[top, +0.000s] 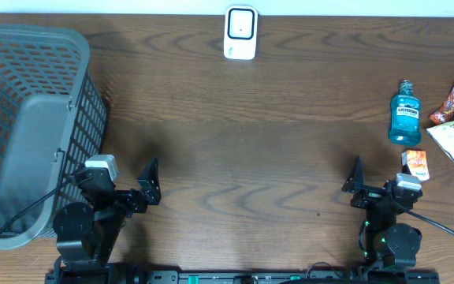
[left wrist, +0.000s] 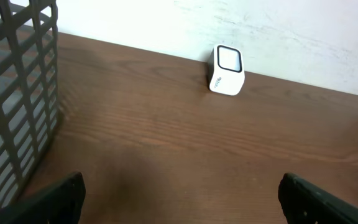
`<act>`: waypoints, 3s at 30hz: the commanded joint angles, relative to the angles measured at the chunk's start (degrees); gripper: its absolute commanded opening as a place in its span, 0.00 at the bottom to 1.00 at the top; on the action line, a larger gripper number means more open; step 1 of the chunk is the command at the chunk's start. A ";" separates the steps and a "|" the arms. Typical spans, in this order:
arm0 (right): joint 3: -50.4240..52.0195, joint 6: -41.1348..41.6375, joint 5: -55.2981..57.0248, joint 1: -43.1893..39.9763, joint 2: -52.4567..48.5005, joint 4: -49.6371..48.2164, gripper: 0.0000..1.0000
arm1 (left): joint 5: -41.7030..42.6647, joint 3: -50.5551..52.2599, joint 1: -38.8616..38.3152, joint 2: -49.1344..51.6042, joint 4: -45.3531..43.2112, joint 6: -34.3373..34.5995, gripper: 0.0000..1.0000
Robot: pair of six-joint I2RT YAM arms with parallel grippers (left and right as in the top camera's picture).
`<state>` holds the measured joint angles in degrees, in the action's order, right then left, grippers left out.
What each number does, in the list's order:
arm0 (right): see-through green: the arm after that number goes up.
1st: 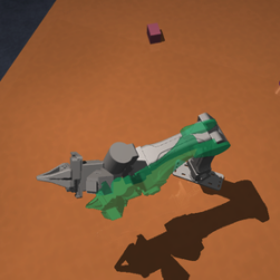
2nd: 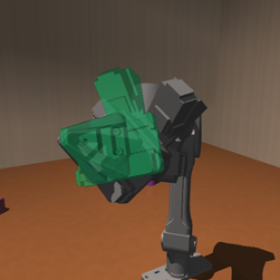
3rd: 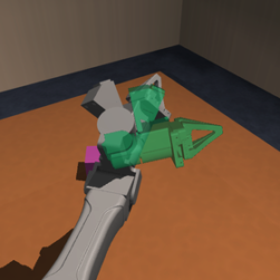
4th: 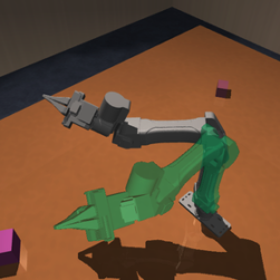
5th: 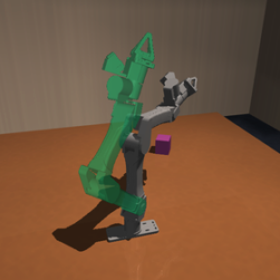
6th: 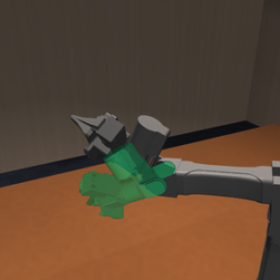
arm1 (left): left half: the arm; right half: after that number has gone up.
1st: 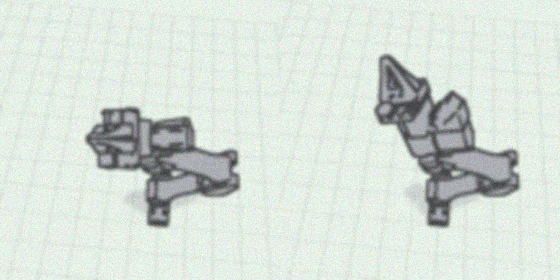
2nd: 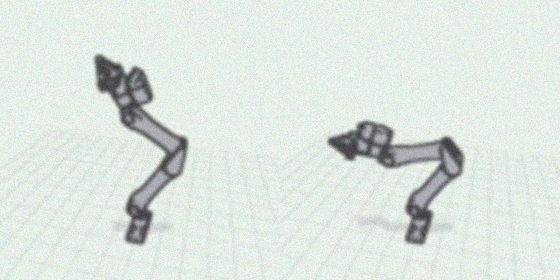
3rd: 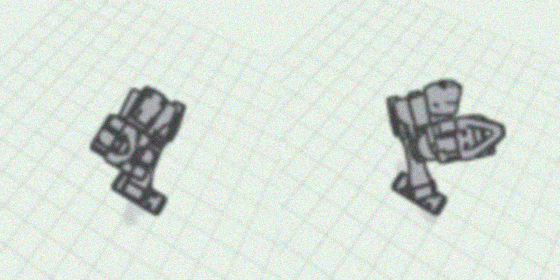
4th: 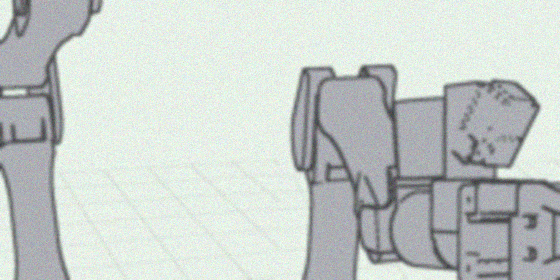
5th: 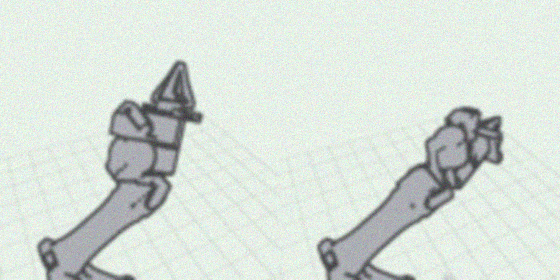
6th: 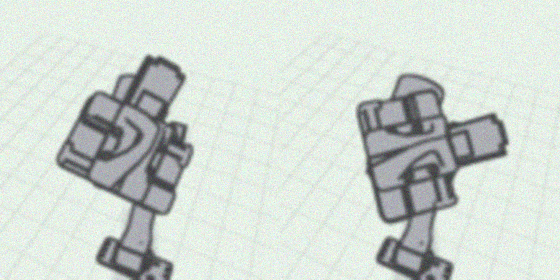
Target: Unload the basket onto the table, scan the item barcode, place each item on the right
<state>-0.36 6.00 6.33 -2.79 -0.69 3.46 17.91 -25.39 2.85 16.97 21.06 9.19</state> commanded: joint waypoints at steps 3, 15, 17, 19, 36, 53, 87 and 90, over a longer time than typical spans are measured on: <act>0.04 -0.98 -1.57 -0.13 0.39 0.46 0.99 | 0.52 0.04 -0.13 -0.17 -0.09 0.13 0.99; 0.04 -9.66 -5.88 -0.13 0.39 0.90 0.99 | 0.52 0.04 -0.13 -0.17 -0.09 0.13 0.99; 0.04 -9.70 -5.86 -0.13 0.39 0.85 0.99 | 0.52 0.04 -0.13 -0.17 -0.09 0.13 0.99; 0.04 -9.70 -5.84 -0.17 0.37 0.85 0.99 | 0.52 0.04 -0.13 -0.17 -0.09 0.13 0.99; 0.04 -9.70 -5.84 -0.17 0.33 0.83 0.99 | 0.52 0.04 -0.13 -0.17 -0.09 0.13 0.99; 0.04 -9.70 -5.84 -0.17 0.15 0.83 0.99 | 0.50 0.04 -0.13 -0.17 -0.07 0.11 0.99; 0.04 -9.70 -5.86 -0.17 0.13 0.81 0.99 | -12.22 25.18 -8.28 -0.42 -29.38 -11.98 0.99; 0.04 -9.70 -5.86 -0.17 0.13 0.81 0.99 | -12.26 25.18 -8.28 -0.42 -26.01 -11.98 0.99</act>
<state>-0.36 -3.20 0.95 -2.79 -0.69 4.03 8.60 -0.49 -5.32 16.73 -6.70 -1.83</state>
